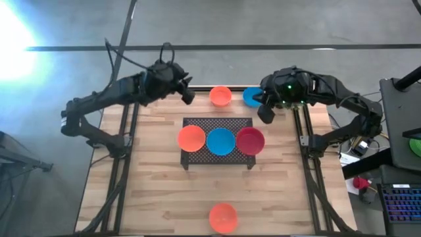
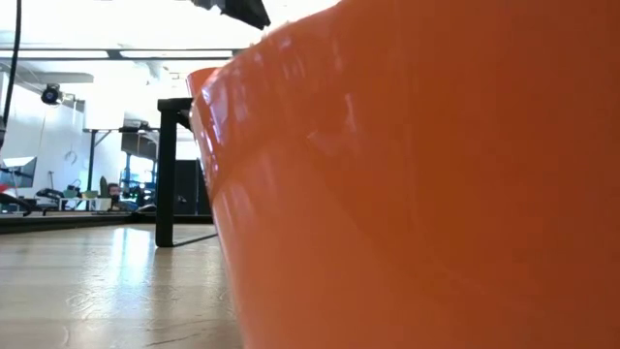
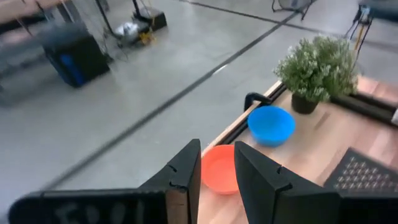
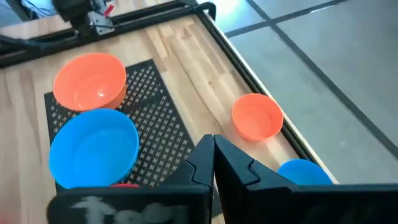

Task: Pick & Place Mini bowls
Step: Stack the top orange bowl on top of the orange bowl on the shelf

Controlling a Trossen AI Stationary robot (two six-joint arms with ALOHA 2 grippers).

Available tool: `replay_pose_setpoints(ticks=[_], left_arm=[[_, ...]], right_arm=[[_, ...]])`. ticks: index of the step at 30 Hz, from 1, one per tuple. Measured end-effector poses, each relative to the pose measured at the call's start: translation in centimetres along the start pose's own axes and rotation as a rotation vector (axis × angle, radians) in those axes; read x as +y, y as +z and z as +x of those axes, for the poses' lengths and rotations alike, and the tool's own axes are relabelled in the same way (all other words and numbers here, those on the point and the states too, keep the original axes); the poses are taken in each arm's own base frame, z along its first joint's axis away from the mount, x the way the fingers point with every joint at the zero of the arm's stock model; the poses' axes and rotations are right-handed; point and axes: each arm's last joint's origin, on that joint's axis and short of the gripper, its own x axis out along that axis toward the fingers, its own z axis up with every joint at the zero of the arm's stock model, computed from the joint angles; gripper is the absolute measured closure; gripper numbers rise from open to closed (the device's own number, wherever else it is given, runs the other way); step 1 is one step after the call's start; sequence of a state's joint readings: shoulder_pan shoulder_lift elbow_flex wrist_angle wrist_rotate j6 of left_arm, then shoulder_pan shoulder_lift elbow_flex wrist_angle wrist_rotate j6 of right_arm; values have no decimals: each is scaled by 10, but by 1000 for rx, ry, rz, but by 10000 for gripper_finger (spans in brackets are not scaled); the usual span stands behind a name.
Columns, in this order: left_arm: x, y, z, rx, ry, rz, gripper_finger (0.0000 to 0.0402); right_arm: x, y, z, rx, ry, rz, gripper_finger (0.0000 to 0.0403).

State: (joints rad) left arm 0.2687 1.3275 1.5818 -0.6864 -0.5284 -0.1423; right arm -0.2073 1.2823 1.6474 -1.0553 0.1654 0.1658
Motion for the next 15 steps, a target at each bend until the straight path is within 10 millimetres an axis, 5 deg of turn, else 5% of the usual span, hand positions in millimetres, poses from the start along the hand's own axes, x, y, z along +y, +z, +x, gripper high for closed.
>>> replay_pose_setpoints(ticks=[6,15], left_arm=[[14,0,30,25,24,-105,309],[10,-14,85,117,0,-147,309]], right_arm=[[-9,1,1,-9,-89,20,394],[-24,2,-3,-27,-144,52,394]])
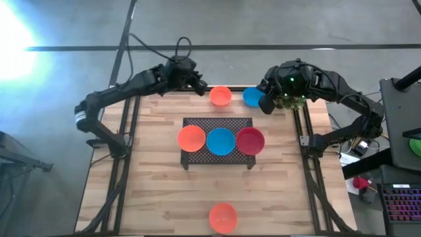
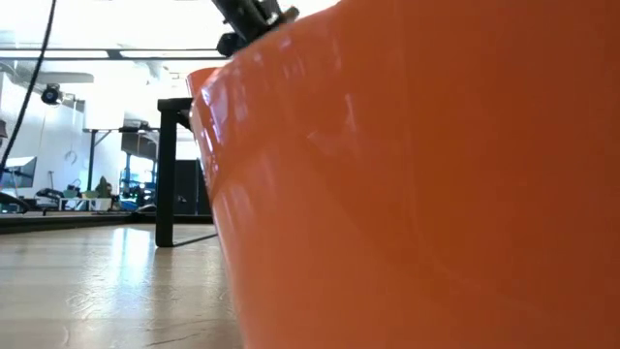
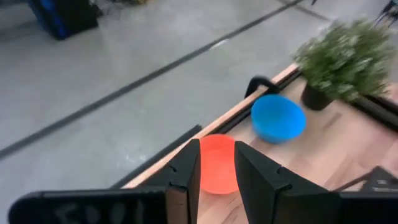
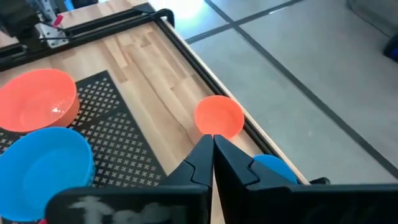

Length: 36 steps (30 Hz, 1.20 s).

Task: Pick & Place Mini bowls
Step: Stack the top orange bowl on top of the orange bowl on the shelf

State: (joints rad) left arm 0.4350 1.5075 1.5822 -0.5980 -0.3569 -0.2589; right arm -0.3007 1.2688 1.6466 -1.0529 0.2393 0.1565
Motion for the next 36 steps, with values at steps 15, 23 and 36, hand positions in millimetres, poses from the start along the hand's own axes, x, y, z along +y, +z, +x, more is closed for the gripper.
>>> replay_pose_setpoints(ticks=[15,23,36], left_arm=[[-14,-51,101,284,16,-277,309],[-12,-76,136,414,15,-386,309],[10,-101,179,529,-2,-444,309]], right_arm=[[-7,-1,-17,-50,-2,-24,394],[-9,-2,-24,-66,0,-32,394],[-9,-3,-24,-68,1,-41,394]])
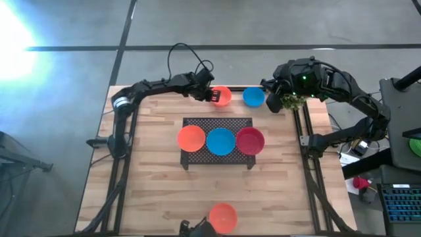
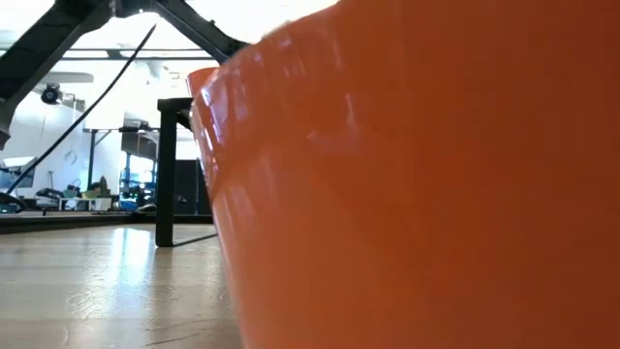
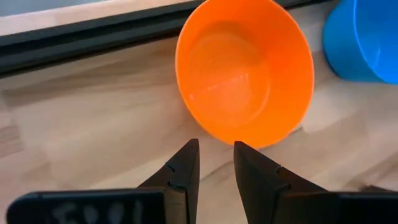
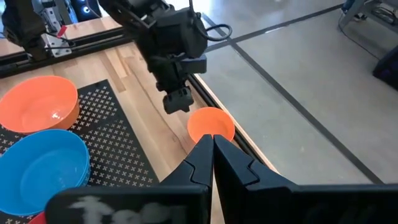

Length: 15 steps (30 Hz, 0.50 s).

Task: Pick & Place Mini bowls
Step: Stack the top orange bowl on top of the orange bowl on the shelf

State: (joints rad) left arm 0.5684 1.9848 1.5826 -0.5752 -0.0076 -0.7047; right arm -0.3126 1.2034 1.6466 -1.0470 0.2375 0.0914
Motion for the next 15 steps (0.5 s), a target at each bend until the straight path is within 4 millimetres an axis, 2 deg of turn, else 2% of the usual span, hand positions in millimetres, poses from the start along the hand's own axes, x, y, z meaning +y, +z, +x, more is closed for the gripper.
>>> replay_pose_setpoints(ticks=[5,15], left_arm=[[5,3,15,0,-12,-12,309],[11,5,26,4,-5,-38,309]], right_arm=[[0,0,0,-3,0,-11,394],[0,0,0,-3,0,-12,394]])
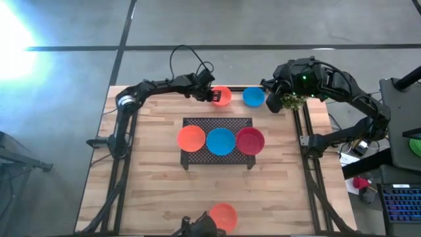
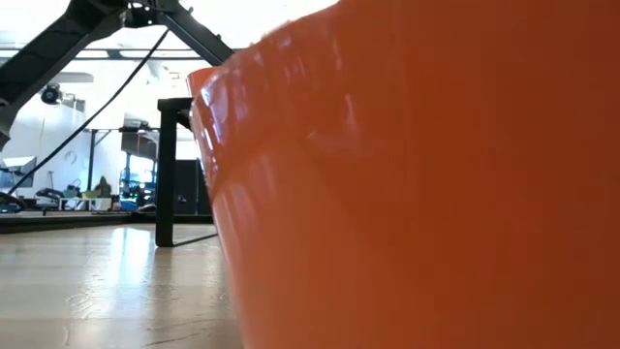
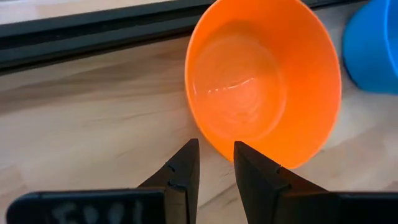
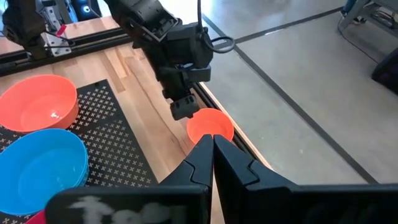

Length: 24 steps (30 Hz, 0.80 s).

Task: Pick & Place Mini bowls
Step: Stack the top orange bowl on top of the orange bowl on the shelf

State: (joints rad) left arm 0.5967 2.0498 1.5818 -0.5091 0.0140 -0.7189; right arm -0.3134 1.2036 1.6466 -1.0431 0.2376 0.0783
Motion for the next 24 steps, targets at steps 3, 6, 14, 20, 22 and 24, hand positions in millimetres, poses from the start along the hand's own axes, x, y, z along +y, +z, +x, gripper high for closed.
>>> replay_pose_setpoints(ticks=[3,6,14,20,22,24], left_arm=[[1,1,5,9,-18,-4,309],[2,1,10,9,-33,-15,309],[7,1,22,29,-27,-53,309],[8,5,22,-19,-15,-55,309],[8,5,22,-19,-12,-51,310],[9,4,22,-8,-7,-37,310]], right_arm=[[0,0,0,0,0,-4,394],[0,0,0,0,0,-5,394],[0,0,0,0,0,-10,394],[0,0,0,0,0,-10,394],[0,0,0,0,0,-11,394],[0,0,0,0,0,-11,394]])
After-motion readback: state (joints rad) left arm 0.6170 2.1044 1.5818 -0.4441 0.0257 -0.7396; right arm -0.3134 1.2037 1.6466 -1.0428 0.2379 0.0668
